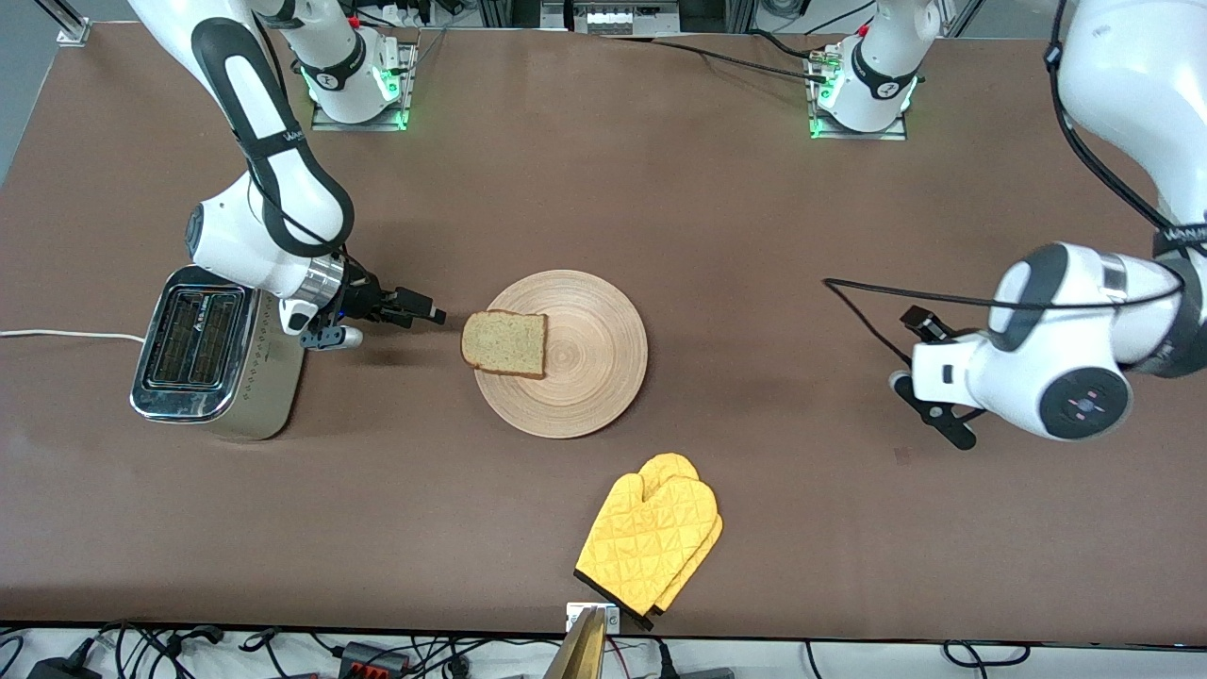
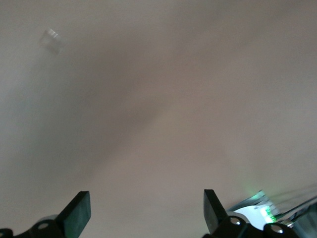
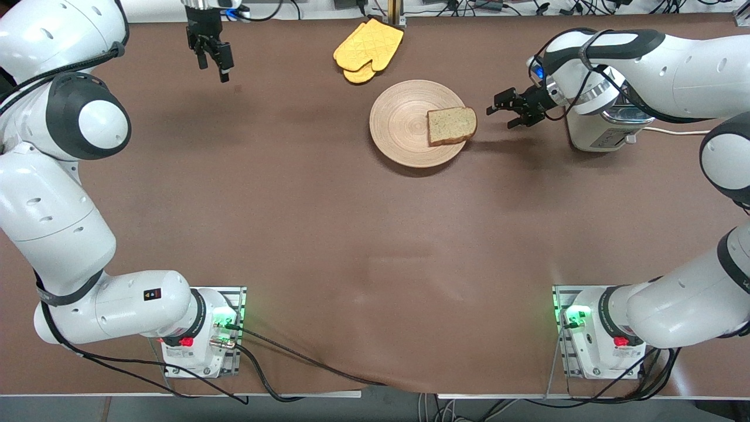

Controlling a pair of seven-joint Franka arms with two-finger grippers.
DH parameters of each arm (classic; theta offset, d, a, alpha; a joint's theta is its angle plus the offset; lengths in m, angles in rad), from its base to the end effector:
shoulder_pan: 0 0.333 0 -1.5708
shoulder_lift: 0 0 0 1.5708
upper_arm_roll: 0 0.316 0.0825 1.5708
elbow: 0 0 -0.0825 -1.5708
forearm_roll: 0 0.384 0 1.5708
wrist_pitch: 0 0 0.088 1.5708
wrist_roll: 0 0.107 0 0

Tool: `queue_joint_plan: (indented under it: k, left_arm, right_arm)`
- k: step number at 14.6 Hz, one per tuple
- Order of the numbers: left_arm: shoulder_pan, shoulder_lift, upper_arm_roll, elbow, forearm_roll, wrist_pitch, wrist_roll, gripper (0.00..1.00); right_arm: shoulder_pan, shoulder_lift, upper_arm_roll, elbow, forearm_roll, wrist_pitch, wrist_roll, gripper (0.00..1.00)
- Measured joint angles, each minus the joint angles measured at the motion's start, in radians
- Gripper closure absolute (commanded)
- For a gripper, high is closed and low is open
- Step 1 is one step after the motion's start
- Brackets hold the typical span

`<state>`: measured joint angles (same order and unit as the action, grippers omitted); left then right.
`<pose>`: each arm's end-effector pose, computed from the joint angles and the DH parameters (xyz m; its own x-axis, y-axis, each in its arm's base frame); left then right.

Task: Move plate and put bread in toaster
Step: 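Release the plate with the left gripper while the right gripper reaches the bread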

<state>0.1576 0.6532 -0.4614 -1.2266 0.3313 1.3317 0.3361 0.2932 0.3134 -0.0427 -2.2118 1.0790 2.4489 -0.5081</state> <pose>0.6638 -0.0888 0.3865 0.7055 -0.5424 -0.4561 -0.5604 -0.8210 0.1095 0.5280 0.1354 0.2295 0.9927 -0.1189 -0.0188 -0.1072 -0.8026 -0.5868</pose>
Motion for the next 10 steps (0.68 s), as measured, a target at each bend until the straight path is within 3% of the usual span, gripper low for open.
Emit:
queue_joint_plan:
  k: [2, 10]
  left_arm:
    - [-0.013, -0.034, 0.001, 0.003, 0.002, -0.008, -0.127, 0.00]
    - [0.118, -0.053, 0.018, 0.195, -0.043, 0.034, -0.289, 0.00]
  right_arm:
    - [0.005, 0.008, 0.001, 0.022, 0.008, 0.000, -0.008, 0.00]
    - [0.102, 0.151, 0.003, 0.108, 0.020, 0.078, -0.008, 0.00]
